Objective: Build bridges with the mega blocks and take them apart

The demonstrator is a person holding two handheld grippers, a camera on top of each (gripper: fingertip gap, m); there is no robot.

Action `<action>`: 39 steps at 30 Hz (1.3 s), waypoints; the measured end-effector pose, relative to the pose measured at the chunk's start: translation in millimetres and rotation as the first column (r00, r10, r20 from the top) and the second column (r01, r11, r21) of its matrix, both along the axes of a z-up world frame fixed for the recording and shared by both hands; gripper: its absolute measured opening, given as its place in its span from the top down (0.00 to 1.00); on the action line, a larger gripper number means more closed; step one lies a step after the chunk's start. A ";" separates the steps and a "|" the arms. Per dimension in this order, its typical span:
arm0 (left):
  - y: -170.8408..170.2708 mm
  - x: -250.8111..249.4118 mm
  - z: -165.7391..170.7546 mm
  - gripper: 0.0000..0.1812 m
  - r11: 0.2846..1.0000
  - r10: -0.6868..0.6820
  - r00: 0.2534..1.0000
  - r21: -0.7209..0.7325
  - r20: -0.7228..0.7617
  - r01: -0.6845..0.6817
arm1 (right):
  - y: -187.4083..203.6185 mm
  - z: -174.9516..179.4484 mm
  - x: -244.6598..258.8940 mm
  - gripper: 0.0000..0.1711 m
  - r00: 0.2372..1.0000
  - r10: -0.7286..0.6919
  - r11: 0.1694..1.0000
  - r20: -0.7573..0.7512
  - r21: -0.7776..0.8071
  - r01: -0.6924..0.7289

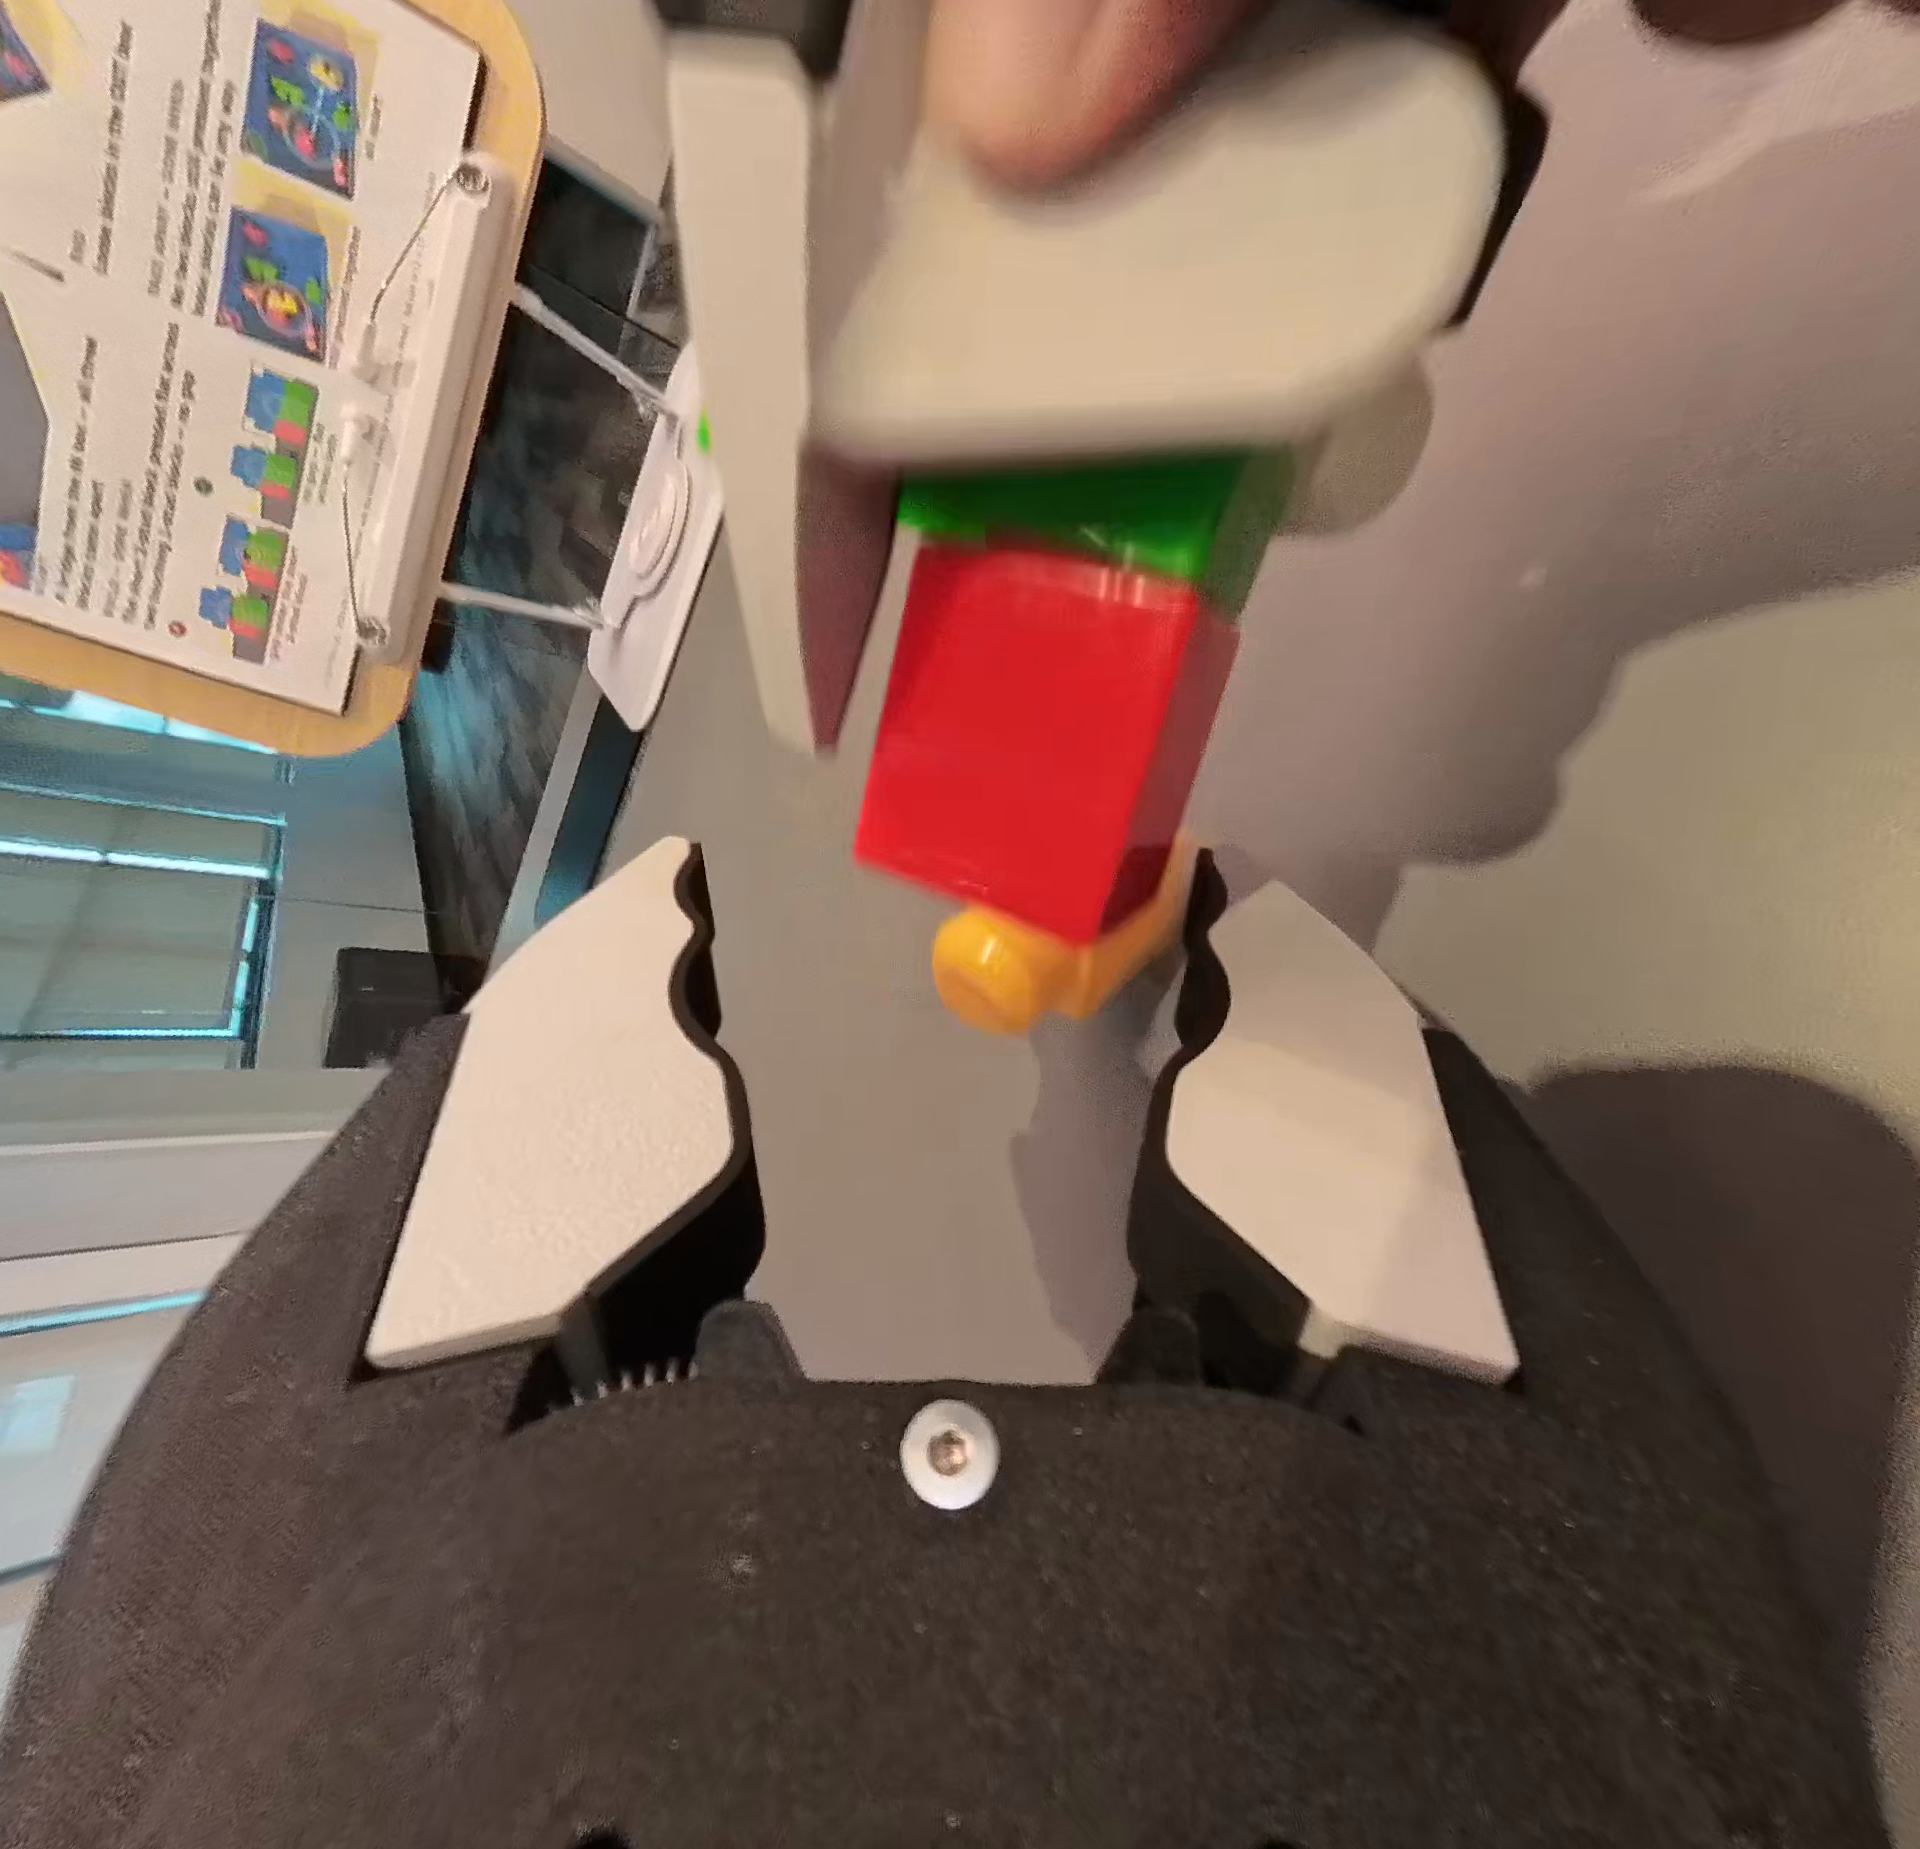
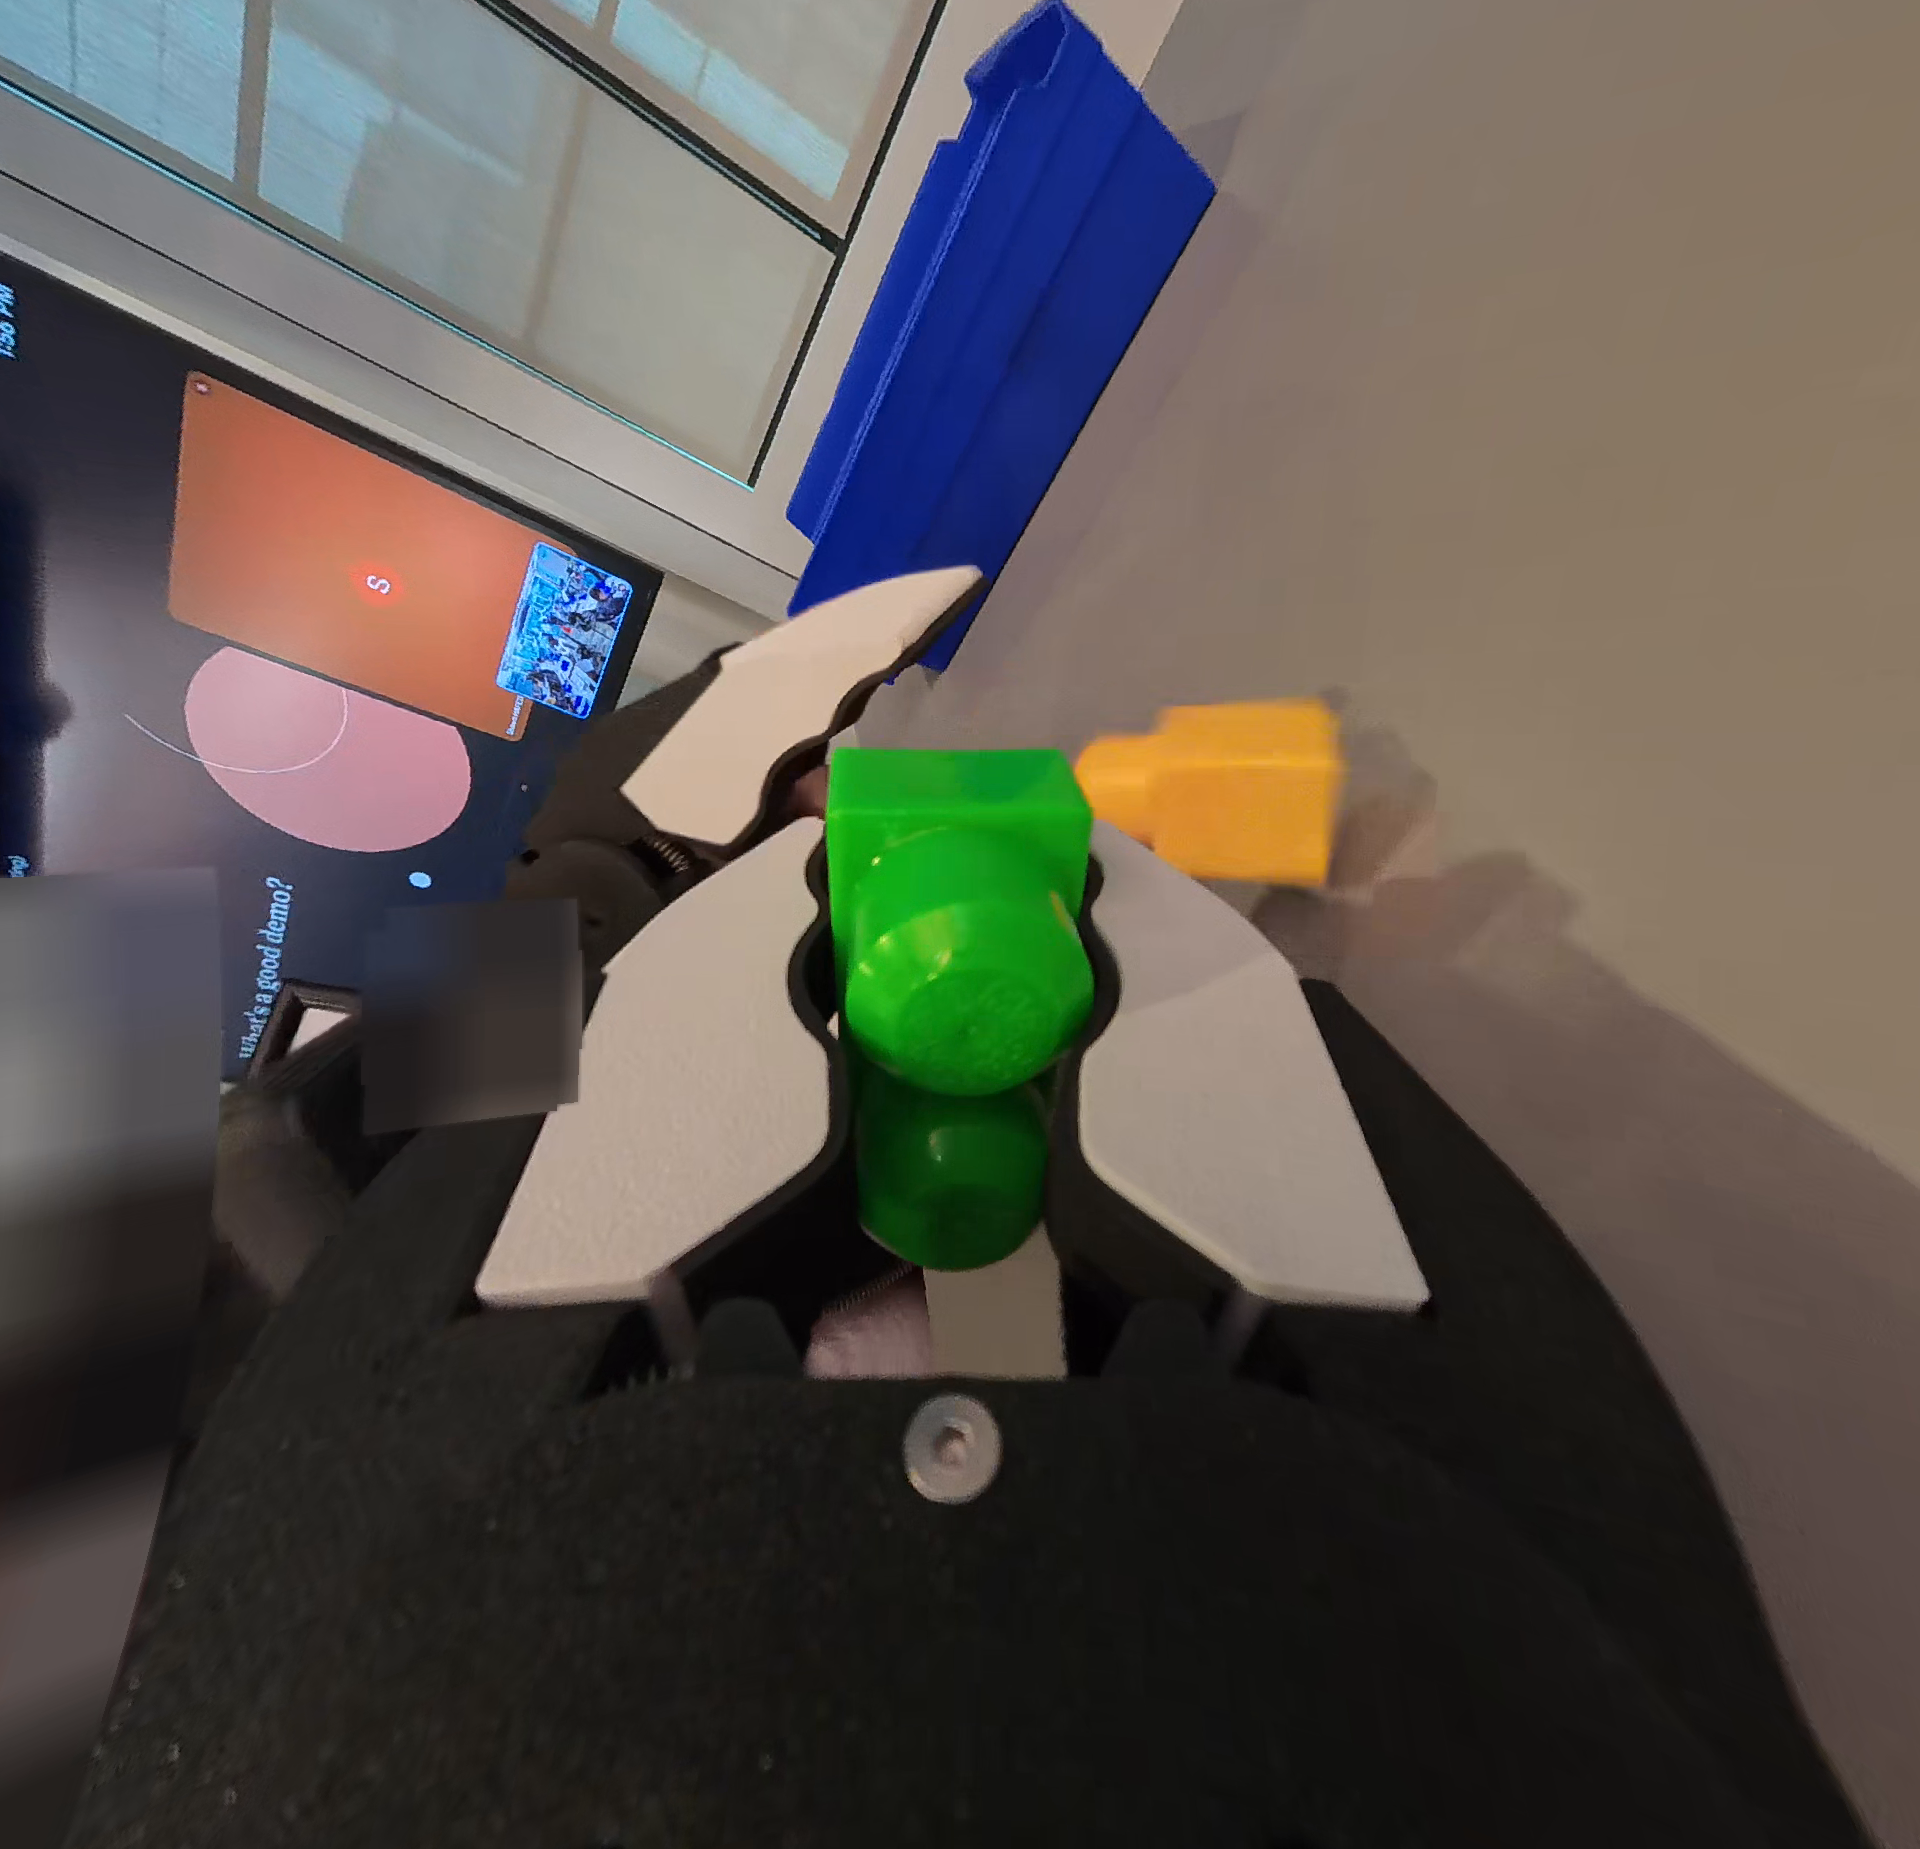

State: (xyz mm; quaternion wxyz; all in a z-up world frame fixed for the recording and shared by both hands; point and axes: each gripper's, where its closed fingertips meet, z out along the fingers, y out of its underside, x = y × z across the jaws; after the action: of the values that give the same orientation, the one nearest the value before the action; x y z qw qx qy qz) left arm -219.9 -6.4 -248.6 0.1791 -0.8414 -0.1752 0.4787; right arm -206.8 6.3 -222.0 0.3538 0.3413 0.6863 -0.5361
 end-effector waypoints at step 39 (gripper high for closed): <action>-36.0 38.6 -64.2 0.73 0.814 -0.580 0.680 0.365 0.448 0.453 | 67.6 -34.3 1.1 0.76 0.993 0.118 0.975 -0.003 0.188 -0.115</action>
State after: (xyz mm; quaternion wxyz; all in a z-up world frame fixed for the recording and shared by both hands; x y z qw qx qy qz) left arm -181.3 -42.4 -312.8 0.3443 -0.9298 -0.0251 0.1279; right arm -205.7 74.0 -256.3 0.3459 0.3285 0.7550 -0.4499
